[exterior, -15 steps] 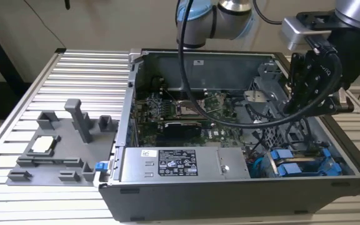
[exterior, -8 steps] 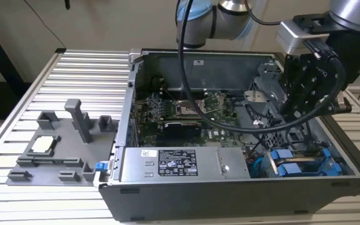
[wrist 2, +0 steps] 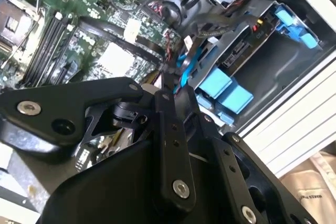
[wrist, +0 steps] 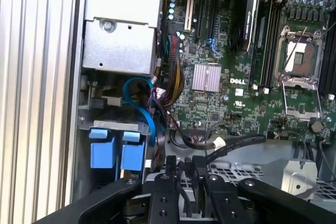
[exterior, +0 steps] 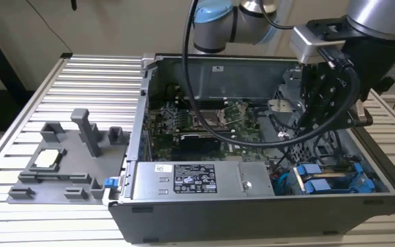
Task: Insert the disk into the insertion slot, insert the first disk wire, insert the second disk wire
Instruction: 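Insert the second disk wire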
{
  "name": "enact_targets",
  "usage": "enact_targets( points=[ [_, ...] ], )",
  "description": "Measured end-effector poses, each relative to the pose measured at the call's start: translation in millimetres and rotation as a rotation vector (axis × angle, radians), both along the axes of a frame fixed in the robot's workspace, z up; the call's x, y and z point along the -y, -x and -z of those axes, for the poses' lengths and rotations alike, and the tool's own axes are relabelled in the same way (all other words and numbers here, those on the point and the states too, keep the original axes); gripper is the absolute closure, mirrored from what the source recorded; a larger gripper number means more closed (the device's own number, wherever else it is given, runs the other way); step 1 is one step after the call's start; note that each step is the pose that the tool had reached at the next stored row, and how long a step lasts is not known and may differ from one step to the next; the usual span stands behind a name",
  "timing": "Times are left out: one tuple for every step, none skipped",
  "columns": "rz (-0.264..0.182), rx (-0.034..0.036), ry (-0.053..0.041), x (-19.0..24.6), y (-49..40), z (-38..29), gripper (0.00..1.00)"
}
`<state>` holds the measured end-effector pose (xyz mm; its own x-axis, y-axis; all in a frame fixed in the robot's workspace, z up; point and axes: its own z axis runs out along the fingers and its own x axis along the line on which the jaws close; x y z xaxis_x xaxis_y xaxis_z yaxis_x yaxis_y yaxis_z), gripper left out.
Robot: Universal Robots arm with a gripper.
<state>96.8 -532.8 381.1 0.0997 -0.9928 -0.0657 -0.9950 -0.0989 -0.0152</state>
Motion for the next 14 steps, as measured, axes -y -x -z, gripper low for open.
enact_targets(
  points=[
    [0.000, 0.0040, 0.0000, 0.0, 0.9, 0.8, 0.73],
    [0.000, 0.0069, -0.0001, 0.0, 1.5, 1.0, 0.73],
    [0.000, 0.0070, 0.0001, 0.0, 1.4, 0.9, 0.73],
    [0.000, 0.0070, 0.0000, 0.0, 1.4, 1.0, 0.73],
    [0.000, 0.0072, 0.0001, 0.0, 1.5, 1.0, 0.73],
    [0.001, 0.0082, -0.0001, 0.0, 1.9, 1.3, 0.73],
    [0.005, 0.0101, -0.0004, 0.0, 2.6, 1.8, 0.73],
    [0.010, 0.0122, -0.0003, 0.0, 3.1, 2.3, 0.73],
    [0.015, 0.0143, -0.0001, 0.0, 3.5, 2.9, 0.73],
    [0.020, 0.0175, -0.0001, 0.0, 3.9, 3.5, 0.73],
    [0.024, 0.0218, 0.0001, -0.1, 4.2, 4.2, 0.73],
    [0.028, 0.0259, 0.0002, -0.1, 4.5, 4.9, 0.73],
    [0.032, 0.0303, 0.0002, -0.1, 4.9, 5.6, 0.73],
    [0.033, 0.0334, 0.0001, -0.1, 5.2, 6.2, 0.73]
  ],
)
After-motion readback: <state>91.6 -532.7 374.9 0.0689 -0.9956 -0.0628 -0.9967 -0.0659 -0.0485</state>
